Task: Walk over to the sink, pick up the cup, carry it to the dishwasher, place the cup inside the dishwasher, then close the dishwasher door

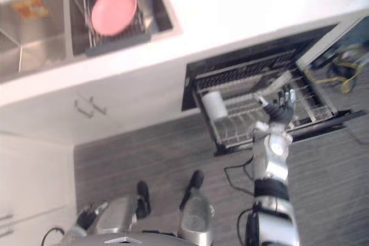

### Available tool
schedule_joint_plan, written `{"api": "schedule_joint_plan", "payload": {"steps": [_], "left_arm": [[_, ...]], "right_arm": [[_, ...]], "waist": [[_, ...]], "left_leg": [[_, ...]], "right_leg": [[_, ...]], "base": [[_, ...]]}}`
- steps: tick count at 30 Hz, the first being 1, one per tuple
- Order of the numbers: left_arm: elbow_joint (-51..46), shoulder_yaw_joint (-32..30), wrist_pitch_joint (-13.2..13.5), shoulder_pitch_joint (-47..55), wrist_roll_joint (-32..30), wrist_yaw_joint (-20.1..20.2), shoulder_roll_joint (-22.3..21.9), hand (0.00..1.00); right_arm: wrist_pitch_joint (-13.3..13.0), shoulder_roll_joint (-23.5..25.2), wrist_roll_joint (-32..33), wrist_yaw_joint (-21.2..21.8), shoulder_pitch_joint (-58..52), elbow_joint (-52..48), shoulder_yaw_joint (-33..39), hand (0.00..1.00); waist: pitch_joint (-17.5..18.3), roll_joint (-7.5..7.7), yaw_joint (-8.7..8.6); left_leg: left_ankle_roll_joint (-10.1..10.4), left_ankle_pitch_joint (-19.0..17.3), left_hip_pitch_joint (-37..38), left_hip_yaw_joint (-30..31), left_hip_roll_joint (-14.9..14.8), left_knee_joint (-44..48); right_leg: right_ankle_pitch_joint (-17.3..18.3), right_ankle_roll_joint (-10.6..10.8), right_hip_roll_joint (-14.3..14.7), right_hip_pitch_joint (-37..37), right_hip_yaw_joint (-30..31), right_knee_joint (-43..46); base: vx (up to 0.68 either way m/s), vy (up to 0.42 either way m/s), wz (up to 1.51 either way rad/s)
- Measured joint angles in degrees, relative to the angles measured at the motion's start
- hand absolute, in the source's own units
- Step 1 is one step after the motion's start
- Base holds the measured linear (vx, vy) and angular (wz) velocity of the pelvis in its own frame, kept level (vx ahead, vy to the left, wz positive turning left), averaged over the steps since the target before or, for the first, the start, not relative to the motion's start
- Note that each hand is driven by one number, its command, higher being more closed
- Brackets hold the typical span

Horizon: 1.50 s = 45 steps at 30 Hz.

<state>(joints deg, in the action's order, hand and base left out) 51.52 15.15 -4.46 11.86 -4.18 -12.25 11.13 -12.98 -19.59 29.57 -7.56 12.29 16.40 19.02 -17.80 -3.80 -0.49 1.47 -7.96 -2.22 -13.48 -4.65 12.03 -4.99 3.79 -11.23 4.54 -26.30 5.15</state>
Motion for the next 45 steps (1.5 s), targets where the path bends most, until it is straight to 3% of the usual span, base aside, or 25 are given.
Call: {"api": "schedule_joint_plan", "payload": {"steps": [3,4,7,9,13,17,19,21,23,25,26,28,29,30,31,33,35,38,39,42,43,44,45], "left_arm": [[4.34,-4.66,0.41,1.48,13.12,7.41,-1.03,0.0],[4.74,-5.49,0.45,1.96,14.94,8.65,-1.05,0.0],[5.78,-8.35,0.12,3.53,19.85,13.74,-0.71,0.0],[5.92,-9.08,-0.96,3.58,21.43,14.25,-0.9,0.0],[5.87,-11.94,-4.04,3.61,26.24,15.29,-1.88,0.0],[5.89,-12.87,-4.5,3.95,26.49,13.11,-2.83,0.0],[6.06,-13.74,-4.71,4.34,26.43,12.11,-2.96,0.0],[6.57,-15.23,-5.28,3.86,26.37,11.62,-3.54,0.0],[6.23,-17.45,-6.45,3.28,25.79,11.68,-4.38,0.0],[5.27,-18.73,-6.8,3.17,23.92,12.27,-4.68,0.0],[5.37,-21.42,-6.44,2.61,22.74,13.7,-5.0,0.0],[5.45,-21.62,-5.81,3.45,22.01,14.88,-5.72,0.0],[6.12,-21.64,-5.32,4.13,22.05,16.45,-6.86,0.0],[6.87,-21.77,-5.18,4.33,22.14,17.02,-7.11,0.0],[7.79,-21.72,-5.01,4.67,22.28,18.1,-6.87,0.0],[8.51,-21.7,-4.52,4.53,23.77,19.97,-6.21,0.0],[8.81,-21.72,-4.01,4.52,23.79,21.14,-6.04,0.0],[8.8,-21.44,-3.95,4.19,22.35,23.51,-5.05,0.0],[8.88,-20.72,-4.04,4.38,21.43,24.17,-4.45,0.0],[9.21,-18.54,-4.25,3.3,19.79,26.51,-3.18,0.0],[8.66,-16.71,-4.31,3.73,19.55,26.94,-1.99,0.0],[8.16,-16.06,-4.32,3.89,19.52,27.08,-1.48,0.0],[7.53,-14.6,-4.34,4.01,19.53,27.64,-0.65,0.0]], "right_arm": [[-1.07,6.22,2.87,4.96,-8.44,-9.82,0.45,0.0],[-1.06,7.53,2.95,6.0,-9.89,-11.29,0.43,0.0],[-2.49,12.88,4.91,11.99,-16.82,-19.71,0.48,0.0],[-3.63,13.05,4.92,13.85,-18.31,-23.28,0.11,0.0],[-4.1,12.78,6.65,16.93,-15.9,-25.06,-2.23,0.0],[-4.03,12.7,8.56,17.03,-17.66,-27.16,-3.89,0.0],[-4.1,12.4,9.45,16.42,-19.22,-27.29,-4.5,0.0],[-4.37,12.24,9.41,14.38,-20.76,-27.92,-3.89,0.0],[-4.4,12.11,9.38,12.81,-21.09,-28.6,-2.43,0.0],[-4.74,11.99,9.16,12.28,-20.84,-29.22,-2.14,0.0],[-4.86,12.03,8.77,12.05,-20.06,-28.97,-2.75,0.0],[-5.11,11.76,8.32,12.01,-18.77,-28.91,-3.38,0.0],[-6.03,10.29,8.32,11.97,-18.46,-28.93,-3.2,0.0],[-6.16,9.74,8.32,11.93,-18.69,-28.82,-3.08,0.0],[-6.17,9.59,8.32,11.85,-19.06,-28.81,-3.13,0.0],[-6.21,9.66,8.37,11.92,-19.14,-28.82,-3.13,0.0],[-6.23,9.67,8.39,11.92,-19.54,-28.81,-3.02,0.0],[-5.99,11.41,9.28,12.19,-20.19,-28.65,-2.82,0.0],[-5.93,12.31,9.48,12.34,-20.7,-28.63,-2.24,0.0],[-5.84,12.63,8.37,12.28,-20.51,-28.6,-2.8,0.0],[-5.84,13.35,8.22,12.28,-20.49,-28.58,-3.47,0.0],[-5.85,13.96,8.22,12.23,-20.48,-28.56,-3.52,0.0],[-6.05,14.58,8.22,12.04,-20.38,-28.46,-3.56,0.0]], "waist": [[2.8,1.99,-0.44],[3.49,2.46,-0.5],[5.77,4.36,-2.29],[6.43,4.32,-2.37],[7.51,3.34,-0.44],[8.15,2.13,-0.17],[8.51,2.06,-0.72],[8.54,1.78,-2.09],[8.88,1.12,-2.97],[8.46,1.39,-3.37],[7.84,2.16,-2.58],[7.88,1.53,-2.26],[7.66,-0.17,-2.2],[7.64,-0.35,-2.27],[7.75,-0.18,-2.3],[7.18,1.28,-3.55],[7.08,1.73,-3.78],[8.04,3.09,-3.35],[8.75,3.82,-3.49],[9.1,4.34,-2.79],[9.21,5.4,-2.92],[9.14,5.33,-3.0],[9.22,5.79,-3.15]], "left_leg": [[0.31,0.16,3.88,1.28,0.36,-2.76],[0.43,0.39,4.47,1.88,0.52,-3.46],[0.26,1.49,5.59,7.11,2.19,-5.21],[0.3,1.85,5.99,8.85,2.48,-5.39],[0.9,2.41,5.68,9.1,1.92,-5.26],[1.03,2.5,5.27,9.73,1.79,-5.09],[-3.7,-0.67,4.73,3.05,0.48,-2.9],[-5.78,-1.3,3.62,-4.47,-2.5,0.81],[-0.5,2.2,-0.07,-5.55,-2.71,6.08],[1.11,3.16,-3.4,-5.22,-2.34,12.32],[3.81,0.63,-7.24,-5.24,-3.43,16.85],[4.35,1.33,-7.12,-4.95,-6.11,9.85],[4.93,2.73,-5.46,-4.93,-8.11,3.08],[4.91,5.33,-5.33,-5.63,-8.36,3.58],[3.89,5.39,-5.15,-6.43,-7.44,5.36],[2.08,1.86,-5.62,-6.94,-5.16,9.56],[1.86,-1.09,-6.31,-5.94,-3.82,12.32],[0.72,-5.3,-7.03,-3.46,-0.63,15.52],[0.19,-5.68,-5.92,-3.7,0.99,13.36],[-1.35,-3.64,-0.91,-5.41,2.71,6.51],[-1.34,-2.84,2.2,-5.44,3.11,2.59],[-1.21,-2.54,3.53,-5.42,2.98,1.03],[-0.78,-2.19,6.49,-5.42,2.51,-1.7]], "right_leg": [[1.34,0.57,0.0,-3.54,-0.89,0.12],[1.71,0.77,0.13,-3.73,-0.7,0.63],[6.45,2.43,0.25,-4.76,7.08,3.7],[7.19,2.49,0.19,-5.87,7.02,3.63],[7.35,2.39,0.91,-6.74,6.63,3.11],[9.16,2.41,0.67,-6.74,5.74,4.44],[10.99,2.76,0.19,-7.29,5.97,6.17],[10.91,2.6,-0.14,-8.87,5.21,5.46],[11.34,3.07,-2.26,-9.35,3.63,5.95],[11.41,3.52,-3.45,-10.86,4.29,3.84],[11.36,3.53,-4.49,-12.22,4.25,3.11],[12.01,4.5,-4.67,-12.22,5.15,3.79],[13.32,6.51,-4.57,-11.71,6.87,6.1],[14.06,7.56,-5.08,-11.27,7.61,7.56],[14.99,8.19,-6.44,-10.64,9.17,9.12],[15.84,9.2,-8.96,-10.46,12.3,10.08],[15.93,9.34,-9.65,-10.71,13.97,9.22],[16.45,7.04,-10.74,-11.74,15.38,6.66],[15.73,3.52,-11.58,-12.39,15.46,7.74],[8.52,3.86,-14.25,0.07,18.16,28.09],[6.48,6.22,-13.91,4.03,20.54,35.51],[7.42,7.01,-12.61,5.48,21.19,38.87],[11.37,6.33,-9.33,8.09,20.49,44.15]], "base": [[0.15,-0.016,0.2],[0.13,-0.022,0.31],[0.13,-0.007,0.74],[0.1,-0.027,0.71],[0.0,-0.039,0.12],[-0.07,-0.028,0.19],[-0.06,-0.027,0.42],[0.05,-0.021,0.84],[0.04,0.143,1.07],[0.0,0.155,0.85],[-0.03,0.109,0.33],[0.01,0.201,-0.1],[0.08,0.305,-0.4],[0.11,0.278,-0.5],[0.09,0.148,-0.37],[0.14,0.226,-0.25],[0.14,0.22,-0.2],[0.18,0.19,-0.26],[0.28,0.172,-0.14],[0.28,0.116,-0.26],[0.28,0.023,-0.28],[0.29,-0.058,-0.18],[0.23,-0.087,-0.08]]}}
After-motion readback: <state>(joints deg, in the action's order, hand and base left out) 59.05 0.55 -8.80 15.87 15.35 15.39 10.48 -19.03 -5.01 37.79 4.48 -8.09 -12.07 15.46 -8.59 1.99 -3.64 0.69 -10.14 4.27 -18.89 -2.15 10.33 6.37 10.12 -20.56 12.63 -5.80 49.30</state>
